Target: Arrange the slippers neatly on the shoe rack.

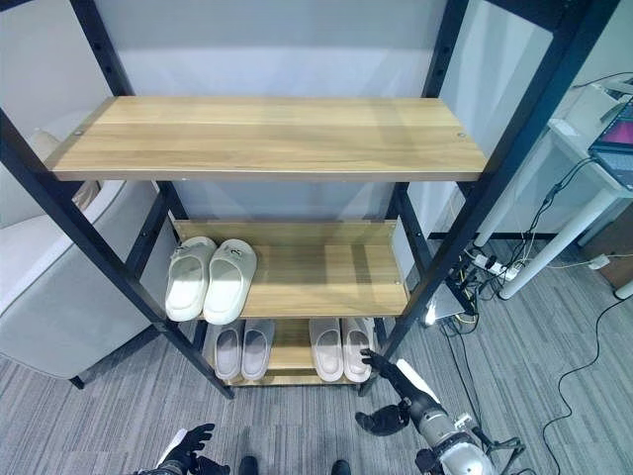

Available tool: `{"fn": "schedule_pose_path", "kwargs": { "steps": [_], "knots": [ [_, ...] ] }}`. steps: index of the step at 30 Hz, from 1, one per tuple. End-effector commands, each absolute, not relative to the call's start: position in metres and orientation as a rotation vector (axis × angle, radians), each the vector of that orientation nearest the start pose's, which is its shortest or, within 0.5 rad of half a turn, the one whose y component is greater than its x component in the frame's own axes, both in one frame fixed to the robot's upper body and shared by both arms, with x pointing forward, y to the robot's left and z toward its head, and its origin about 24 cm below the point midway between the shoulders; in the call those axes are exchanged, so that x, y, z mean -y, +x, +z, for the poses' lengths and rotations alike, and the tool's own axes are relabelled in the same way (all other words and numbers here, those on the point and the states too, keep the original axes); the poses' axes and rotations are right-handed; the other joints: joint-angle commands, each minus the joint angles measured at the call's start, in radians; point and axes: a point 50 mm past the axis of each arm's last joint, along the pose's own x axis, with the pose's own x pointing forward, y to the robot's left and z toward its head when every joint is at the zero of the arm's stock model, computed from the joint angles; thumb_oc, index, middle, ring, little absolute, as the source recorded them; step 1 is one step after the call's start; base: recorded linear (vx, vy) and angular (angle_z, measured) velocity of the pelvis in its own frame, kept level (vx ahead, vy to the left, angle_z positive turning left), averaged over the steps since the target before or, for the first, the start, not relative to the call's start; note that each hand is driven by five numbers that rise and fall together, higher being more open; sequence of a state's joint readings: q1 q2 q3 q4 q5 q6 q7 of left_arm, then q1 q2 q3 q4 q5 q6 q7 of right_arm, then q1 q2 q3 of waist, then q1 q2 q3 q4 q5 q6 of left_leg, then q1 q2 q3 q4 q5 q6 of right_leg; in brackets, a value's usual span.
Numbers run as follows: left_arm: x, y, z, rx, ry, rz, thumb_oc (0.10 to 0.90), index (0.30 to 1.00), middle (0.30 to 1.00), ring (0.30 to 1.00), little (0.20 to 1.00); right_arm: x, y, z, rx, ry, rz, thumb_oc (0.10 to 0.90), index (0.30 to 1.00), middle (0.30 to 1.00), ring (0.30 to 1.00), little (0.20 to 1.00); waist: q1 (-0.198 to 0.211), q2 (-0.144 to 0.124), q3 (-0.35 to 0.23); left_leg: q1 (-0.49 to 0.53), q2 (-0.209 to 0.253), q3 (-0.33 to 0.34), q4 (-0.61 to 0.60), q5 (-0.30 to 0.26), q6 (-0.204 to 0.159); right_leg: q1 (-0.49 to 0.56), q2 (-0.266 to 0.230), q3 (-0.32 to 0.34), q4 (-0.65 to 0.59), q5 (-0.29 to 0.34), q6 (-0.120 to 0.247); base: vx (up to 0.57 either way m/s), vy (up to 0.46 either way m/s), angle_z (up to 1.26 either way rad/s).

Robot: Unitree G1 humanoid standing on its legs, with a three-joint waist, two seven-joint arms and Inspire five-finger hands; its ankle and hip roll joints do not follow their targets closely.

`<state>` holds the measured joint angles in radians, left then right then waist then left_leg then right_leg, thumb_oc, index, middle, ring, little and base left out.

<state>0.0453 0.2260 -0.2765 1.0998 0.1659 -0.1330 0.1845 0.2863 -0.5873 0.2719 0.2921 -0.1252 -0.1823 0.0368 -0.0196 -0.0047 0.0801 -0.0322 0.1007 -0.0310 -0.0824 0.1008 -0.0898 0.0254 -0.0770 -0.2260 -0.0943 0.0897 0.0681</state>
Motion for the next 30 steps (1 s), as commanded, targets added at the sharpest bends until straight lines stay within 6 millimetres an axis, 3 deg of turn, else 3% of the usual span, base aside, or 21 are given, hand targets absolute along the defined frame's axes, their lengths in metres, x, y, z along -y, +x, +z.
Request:
{"fn": "schedule_pose_path", "kwargs": {
  "steps": [1, 4, 5, 7, 8, 11, 14, 17, 21, 23, 25, 27, 28, 30],
  "knots": [
    [-0.198, 0.126, -0.15, -0.901, 0.589, -0.14, 0.8, 0.9, 0.9, 0.9, 0.9, 0.23, 0.186, -0.041, -0.305, -0.727, 0.242, 0.8, 0.9, 0.9, 0.9, 0.9, 0.037, -0.007, 0.008, -0.06, 0.013, 0.034, 0.005, 0.05, -0.048, 0.046, 0.036, 0.015, 0.038, -0.154, 0.019, -0.08, -0.049, 0.02],
    [-0.196, 0.13, -0.149, -0.882, 0.604, -0.135, 0.8, 0.9, 0.9, 0.9, 0.9, 0.234, 0.183, -0.072, -0.444, -0.758, 0.181, 0.8, 0.9, 0.9, 0.9, 0.9, 0.058, -0.008, 0.056, -0.122, 0.006, 0.012, 0.069, 0.07, -0.057, 0.051, 0.033, 0.016, 0.023, -0.144, 0.011, -0.2, -0.059, 0.04],
    [-0.197, 0.131, -0.149, -0.881, 0.605, -0.133, 0.8, 0.9, 0.9, 0.9, 0.9, 0.233, 0.184, -0.072, -0.442, -0.757, 0.181, 0.8, 0.9, 0.9, 0.9, 0.9, 0.056, -0.009, 0.057, -0.127, 0.006, 0.011, 0.075, 0.066, -0.056, 0.05, 0.033, 0.015, 0.023, -0.144, 0.011, -0.28, -0.046, 0.15],
    [-0.197, 0.134, -0.148, -0.875, 0.605, -0.124, 0.8, 0.9, 0.9, 0.9, 0.9, 0.234, 0.182, -0.082, -0.497, -0.777, 0.172, 0.8, 0.9, 0.9, 0.9, 0.9, 0.049, -0.029, 0.07, -0.14, -0.014, 0.016, 0.165, -0.003, -0.038, 0.016, 0.009, 0.003, 0.032, -0.123, 0.01, -0.24, -0.042, 0.38],
    [-0.198, 0.132, -0.148, -0.883, 0.604, -0.117, 0.8, 0.9, 0.9, 0.9, 0.9, 0.234, 0.179, -0.088, -0.527, -0.782, 0.178, 0.8, 0.9, 0.9, 0.9, 0.9, 0.045, -0.043, 0.073, -0.123, -0.028, 0.017, 0.226, -0.069, -0.033, 0.0, -0.008, -0.004, 0.034, -0.107, 0.009, -0.23, -0.034, 0.33],
    [-0.199, 0.124, -0.152, -0.914, 0.604, -0.112, 0.8, 0.9, 0.9, 0.9, 0.9, 0.232, 0.168, -0.103, -0.612, -0.79, 0.195, 0.8, 0.9, 0.9, 0.9, 0.9, 0.028, -0.063, 0.057, -0.076, -0.037, 0.016, 0.316, -0.151, -0.021, -0.032, -0.032, -0.014, 0.032, -0.076, 0.013, -0.13, 0.013, 0.21],
    [-0.196, 0.121, -0.154, -0.928, 0.605, -0.117, 0.8, 0.9, 0.9, 0.9, 0.9, 0.232, 0.158, -0.114, -0.677, -0.788, 0.197, 0.8, 0.9, 0.9, 0.9, 0.9, 0.016, -0.06, 0.05, -0.003, -0.019, 0.005, 0.355, -0.192, -0.023, -0.045, -0.032, -0.025, 0.032, -0.058, 0.019, -0.08, 0.081, 0.11],
    [-0.191, 0.124, -0.154, -0.919, 0.61, -0.145, 0.8, 0.9, 0.9, 0.9, 0.9, 0.235, 0.147, -0.124, -0.758, -0.77, 0.178, 0.8, 0.9, 0.9, 0.9, 0.9, -0.011, -0.046, 0.03, 0.088, -0.035, 0.009, 0.249, -0.26, -0.009, -0.082, -0.038, -0.036, 0.05, -0.034, 0.035, -0.04, 0.105, 0.3],
    [-0.19, 0.133, -0.151, -0.894, 0.649, -0.18, 0.8, 0.9, 0.9, 0.9, 0.9, 0.235, 0.141, -0.133, -0.841, -0.779, 0.166, 0.8, 0.9, 0.9, 0.9, 0.9, -0.016, -0.054, 0.037, 0.114, -0.081, -0.018, 0.124, -0.255, 0.023, -0.168, -0.073, -0.025, 0.079, 0.036, 0.07, -0.12, 0.155, 0.24],
    [-0.191, 0.134, -0.151, -0.893, 0.65, -0.18, 0.8, 0.9, 0.9, 0.9, 0.9, 0.235, 0.142, -0.133, -0.84, -0.778, 0.165, 0.8, 0.9, 0.9, 0.9, 0.9, -0.016, -0.055, 0.036, 0.113, -0.082, -0.018, 0.123, -0.254, 0.024, -0.171, -0.075, -0.024, 0.08, 0.036, 0.071, -0.11, 0.094, 0.04],
    [-0.196, 0.136, -0.15, -0.893, 0.661, -0.173, 0.8, 0.9, 0.9, 0.9, 0.9, 0.233, 0.142, -0.137, -0.874, -0.796, 0.172, 0.8, 0.9, 0.9, 0.9, 0.9, -0.016, -0.063, 0.057, 0.105, -0.109, -0.047, 0.098, -0.238, 0.042, -0.214, -0.096, 0.017, 0.106, 0.063, 0.1, -0.2, 0.129, 0.02],
    [-0.203, 0.142, -0.147, -0.882, 0.679, -0.164, 0.8, 0.9, 0.9, 0.9, 0.9, 0.231, 0.147, -0.137, -0.878, -0.799, 0.176, 0.8, 0.9, 0.9, 0.9, 0.9, -0.022, -0.063, 0.076, 0.066, -0.116, -0.057, 0.103, -0.216, 0.059, -0.243, -0.078, 0.125, 0.161, 0.038, 0.113, -0.3, 0.124, -0.04],
    [-0.209, 0.143, -0.146, -0.886, 0.682, -0.149, 0.8, 0.9, 0.9, 0.9, 0.9, 0.231, 0.145, -0.138, -0.891, -0.797, 0.18, 0.8, 0.9, 0.9, 0.9, 0.9, -0.005, -0.064, 0.072, 0.035, -0.124, -0.047, 0.105, -0.199, 0.072, -0.22, -0.058, 0.169, 0.199, -0.006, 0.098, -0.25, 0.104, -0.03],
    [-0.209, 0.142, -0.146, -0.887, 0.682, -0.149, 0.8, 0.9, 0.9, 0.9, 0.9, 0.231, 0.145, -0.139, -0.891, -0.797, 0.181, 0.8, 0.9, 0.9, 0.9, 0.9, -0.002, -0.065, 0.073, 0.038, -0.124, -0.044, 0.106, -0.202, 0.072, -0.22, -0.058, 0.172, 0.203, -0.009, 0.098, -0.12, 0.045, -0.08]
  ]
}}
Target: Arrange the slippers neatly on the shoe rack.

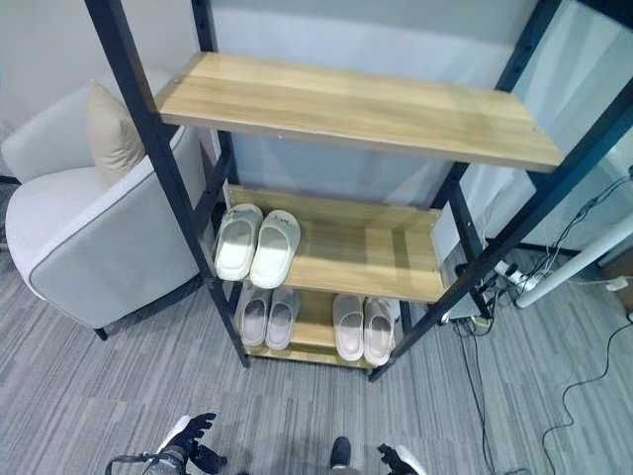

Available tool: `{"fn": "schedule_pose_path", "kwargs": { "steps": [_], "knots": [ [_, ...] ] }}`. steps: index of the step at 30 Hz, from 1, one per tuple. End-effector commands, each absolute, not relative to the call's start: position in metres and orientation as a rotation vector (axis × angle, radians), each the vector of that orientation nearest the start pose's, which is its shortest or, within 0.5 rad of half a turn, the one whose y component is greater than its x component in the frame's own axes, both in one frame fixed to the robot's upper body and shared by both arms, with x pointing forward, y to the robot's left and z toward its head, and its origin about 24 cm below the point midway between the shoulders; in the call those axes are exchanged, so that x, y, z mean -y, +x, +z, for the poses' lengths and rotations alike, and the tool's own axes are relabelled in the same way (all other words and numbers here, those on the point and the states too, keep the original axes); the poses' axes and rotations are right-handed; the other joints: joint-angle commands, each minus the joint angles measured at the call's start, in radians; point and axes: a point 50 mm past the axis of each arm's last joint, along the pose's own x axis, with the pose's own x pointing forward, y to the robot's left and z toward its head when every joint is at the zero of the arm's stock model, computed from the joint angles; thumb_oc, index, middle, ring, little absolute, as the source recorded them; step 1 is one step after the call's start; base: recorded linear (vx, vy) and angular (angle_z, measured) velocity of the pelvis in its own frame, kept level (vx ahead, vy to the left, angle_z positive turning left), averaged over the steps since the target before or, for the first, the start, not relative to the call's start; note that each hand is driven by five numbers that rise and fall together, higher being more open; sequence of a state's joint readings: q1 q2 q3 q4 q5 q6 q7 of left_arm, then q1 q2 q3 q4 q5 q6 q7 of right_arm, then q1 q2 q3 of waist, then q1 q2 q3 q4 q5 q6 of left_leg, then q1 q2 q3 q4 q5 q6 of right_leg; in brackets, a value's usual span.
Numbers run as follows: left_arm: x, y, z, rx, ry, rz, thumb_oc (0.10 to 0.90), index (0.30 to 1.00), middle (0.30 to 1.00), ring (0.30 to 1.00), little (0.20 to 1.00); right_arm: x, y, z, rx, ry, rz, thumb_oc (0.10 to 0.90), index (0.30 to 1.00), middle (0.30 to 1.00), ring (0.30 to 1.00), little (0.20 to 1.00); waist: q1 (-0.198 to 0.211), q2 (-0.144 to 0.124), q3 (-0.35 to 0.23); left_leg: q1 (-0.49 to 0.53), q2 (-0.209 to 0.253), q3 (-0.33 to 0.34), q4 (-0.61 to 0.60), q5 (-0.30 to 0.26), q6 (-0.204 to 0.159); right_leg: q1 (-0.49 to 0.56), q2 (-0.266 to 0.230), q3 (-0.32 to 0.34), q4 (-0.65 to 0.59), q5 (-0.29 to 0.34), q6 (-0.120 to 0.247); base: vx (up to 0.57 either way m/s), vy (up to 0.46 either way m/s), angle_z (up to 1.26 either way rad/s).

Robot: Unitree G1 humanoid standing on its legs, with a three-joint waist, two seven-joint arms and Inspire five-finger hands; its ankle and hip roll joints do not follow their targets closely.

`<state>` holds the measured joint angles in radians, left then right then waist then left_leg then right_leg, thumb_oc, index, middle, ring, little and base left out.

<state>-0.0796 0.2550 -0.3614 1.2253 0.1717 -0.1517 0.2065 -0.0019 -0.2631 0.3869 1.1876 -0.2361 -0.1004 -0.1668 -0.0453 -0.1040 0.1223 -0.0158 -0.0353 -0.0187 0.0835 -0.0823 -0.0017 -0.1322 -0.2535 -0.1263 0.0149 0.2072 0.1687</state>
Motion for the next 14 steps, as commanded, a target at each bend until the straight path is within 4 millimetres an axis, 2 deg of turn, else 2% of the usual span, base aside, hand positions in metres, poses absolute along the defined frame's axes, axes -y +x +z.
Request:
{"fn": "schedule_pose_path", "kwargs": {
  "steps": [1, 2, 7, 14],
  "knots": [
    [-0.214, 0.139, -0.147, -0.912, 0.67, -0.134, 0.8, 0.9, 0.9, 0.9, 0.9, 0.231, 0.137, -0.142, -0.923, -0.792, 0.191, 0.8, 0.9, 0.9, 0.9, 0.9, 0.042, 0.04, 0.011, 0.0, 0.014, -0.056, -0.073, 0.007, -0.006, -0.019, 0.133, 0.069, 0.141, -0.171, -0.022, -0.15, 0.026, -0.11],
    [-0.219, 0.137, -0.147, -0.925, 0.667, -0.127, 0.8, 0.9, 0.9, 0.9, 0.9, 0.23, 0.13, -0.146, -0.95, -0.8, 0.211, 0.8, 0.9, 0.9, 0.9, 0.9, 0.063, 0.039, -0.012, -0.013, 0.017, -0.046, -0.084, 0.022, -0.006, 0.031, 0.142, 0.059, 0.149, -0.211, -0.024, -0.15, 0.027, -0.07],
    [-0.219, 0.132, -0.148, -0.938, 0.648, -0.113, 0.8, 0.9, 0.9, 0.9, 0.9, 0.227, 0.127, -0.148, -0.958, -0.815, 0.233, 0.8, 0.9, 0.9, 0.9, 0.9, 0.101, 0.022, -0.052, -0.018, 0.021, -0.007, -0.109, 0.043, -0.02, 0.123, 0.124, 0.0, 0.031, -0.227, -0.019, -0.06, -0.057, -0.1],
    [-0.208, 0.134, -0.15, -0.939, 0.623, -0.148, 0.8, 0.9, 0.9, 0.9, 0.9, 0.228, 0.121, -0.15, -0.99, -0.787, 0.211, 0.8, 0.9, 0.9, 0.9, 0.9, 0.081, 0.031, -0.08, 0.005, 0.04, -0.004, -0.156, 0.075, -0.04, 0.172, 0.157, 0.019, -0.066, -0.227, -0.032, -0.02, -0.072, -0.06]
  ]
}}
